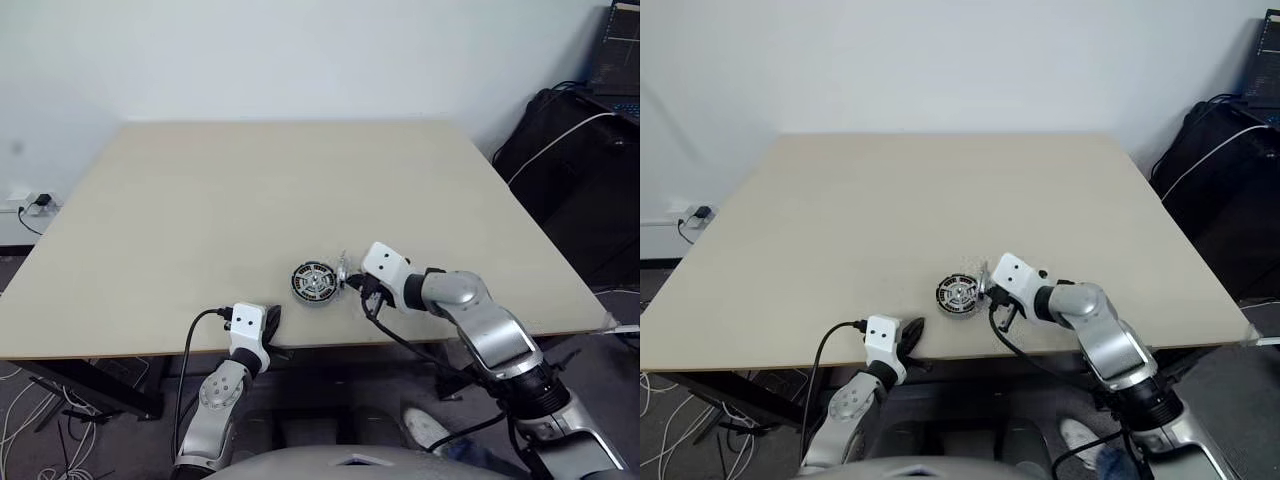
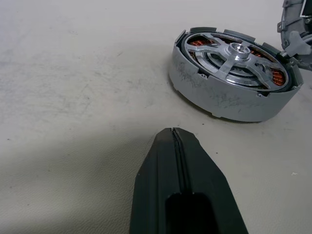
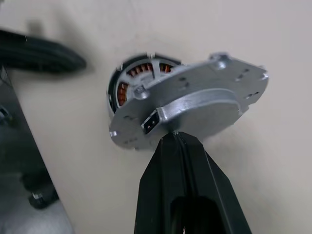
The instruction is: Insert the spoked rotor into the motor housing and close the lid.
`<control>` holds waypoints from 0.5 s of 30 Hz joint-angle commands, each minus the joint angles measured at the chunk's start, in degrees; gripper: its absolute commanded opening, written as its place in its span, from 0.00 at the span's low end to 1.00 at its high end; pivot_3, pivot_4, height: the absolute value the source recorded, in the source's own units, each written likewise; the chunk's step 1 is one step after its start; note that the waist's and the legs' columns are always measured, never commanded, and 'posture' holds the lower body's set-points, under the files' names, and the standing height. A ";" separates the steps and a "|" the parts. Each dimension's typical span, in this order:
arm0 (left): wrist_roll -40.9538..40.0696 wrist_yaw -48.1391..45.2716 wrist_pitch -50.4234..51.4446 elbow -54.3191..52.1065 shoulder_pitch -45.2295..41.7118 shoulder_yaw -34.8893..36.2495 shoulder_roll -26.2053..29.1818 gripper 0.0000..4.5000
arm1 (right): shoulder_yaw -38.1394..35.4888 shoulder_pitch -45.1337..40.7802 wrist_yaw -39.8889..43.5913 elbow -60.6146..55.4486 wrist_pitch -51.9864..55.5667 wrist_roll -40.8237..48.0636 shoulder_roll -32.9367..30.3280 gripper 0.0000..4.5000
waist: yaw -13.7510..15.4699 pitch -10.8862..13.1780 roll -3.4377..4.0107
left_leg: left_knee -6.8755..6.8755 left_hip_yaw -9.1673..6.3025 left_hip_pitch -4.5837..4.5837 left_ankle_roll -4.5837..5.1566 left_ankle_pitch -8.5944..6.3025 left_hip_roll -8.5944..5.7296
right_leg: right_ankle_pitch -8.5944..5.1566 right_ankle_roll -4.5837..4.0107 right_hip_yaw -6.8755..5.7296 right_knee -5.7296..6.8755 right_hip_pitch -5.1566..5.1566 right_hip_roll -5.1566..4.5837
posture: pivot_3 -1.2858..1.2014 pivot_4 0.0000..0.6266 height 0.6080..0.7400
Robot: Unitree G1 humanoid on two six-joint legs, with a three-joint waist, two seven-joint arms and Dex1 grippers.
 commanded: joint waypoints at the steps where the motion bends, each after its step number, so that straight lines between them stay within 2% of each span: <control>1: 0.00 -0.10 -0.47 -2.47 -0.64 -0.30 0.10 0.00 | -0.72 -2.24 0.25 1.46 -1.78 1.88 1.37 0.01 | 0.01 0.00 0.00 | 0.00 0.00 0.00 0.00 0.00 0.00 | 0.00 0.00 0.00 0.00 0.00 0.00 | 0.52 0.00 1.00; 15: -0.13 0.07 -0.05 -3.06 -0.64 -0.05 0.46 0.00 | 2.38 -7.93 -2.53 16.41 -5.97 0.90 9.46 0.01 | -0.06 -0.02 0.03 | 0.01 0.03 0.02 -0.02 0.02 0.00 | 0.01 0.01 0.01 0.07 0.01 0.02 | 0.52 0.00 1.00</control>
